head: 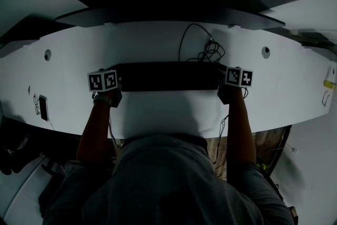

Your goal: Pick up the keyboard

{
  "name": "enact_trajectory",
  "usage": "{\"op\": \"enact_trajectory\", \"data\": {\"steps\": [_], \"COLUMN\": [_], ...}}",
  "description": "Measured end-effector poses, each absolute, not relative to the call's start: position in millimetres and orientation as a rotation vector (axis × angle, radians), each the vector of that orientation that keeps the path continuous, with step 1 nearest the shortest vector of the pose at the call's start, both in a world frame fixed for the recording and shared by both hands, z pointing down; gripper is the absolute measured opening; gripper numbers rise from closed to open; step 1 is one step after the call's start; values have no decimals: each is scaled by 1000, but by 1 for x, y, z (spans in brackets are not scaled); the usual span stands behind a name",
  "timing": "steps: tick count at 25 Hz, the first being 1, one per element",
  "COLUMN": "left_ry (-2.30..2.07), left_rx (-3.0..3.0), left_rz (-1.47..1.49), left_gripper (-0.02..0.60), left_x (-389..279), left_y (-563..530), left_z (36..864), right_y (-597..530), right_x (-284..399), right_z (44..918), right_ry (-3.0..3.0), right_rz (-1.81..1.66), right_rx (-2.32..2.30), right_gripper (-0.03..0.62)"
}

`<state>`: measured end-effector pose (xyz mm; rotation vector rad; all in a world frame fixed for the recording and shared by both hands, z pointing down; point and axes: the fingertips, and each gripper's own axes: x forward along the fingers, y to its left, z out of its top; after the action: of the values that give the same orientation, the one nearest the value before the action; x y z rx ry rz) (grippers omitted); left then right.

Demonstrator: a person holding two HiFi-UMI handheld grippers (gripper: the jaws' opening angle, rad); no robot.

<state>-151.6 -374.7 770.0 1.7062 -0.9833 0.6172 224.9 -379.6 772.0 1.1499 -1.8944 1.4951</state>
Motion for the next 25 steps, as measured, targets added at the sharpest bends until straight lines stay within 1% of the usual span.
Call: {"op": "enact_trajectory", "data": {"steps": [5,8,14,20,25], "left_ry": [-1008,-1024,-1032,-1057,-1092], "left_rx": [1662,1656,1682,1760,1851], "left_rz": [639,639,624,579,521], "left_gripper": [249,236,239,239,239], "left_x": [-151,-149,-150,-150,-155], "left_y": [-375,-374,-372,-369,-371], "left_z": [771,771,761,730,689], "right_y": [-381,-379,-377,-369,-368], "right_x": [224,225,223,223,218], "right_z": [772,770,756,724,680], "right_ry": [-1887,-1885,-1928,-2009,-2106], "right_rz": [1480,1463,1413,1361,1267], "right_rx": [1165,1194,1219,1267,1322], "right_gripper": [242,241,236,236,236]}}
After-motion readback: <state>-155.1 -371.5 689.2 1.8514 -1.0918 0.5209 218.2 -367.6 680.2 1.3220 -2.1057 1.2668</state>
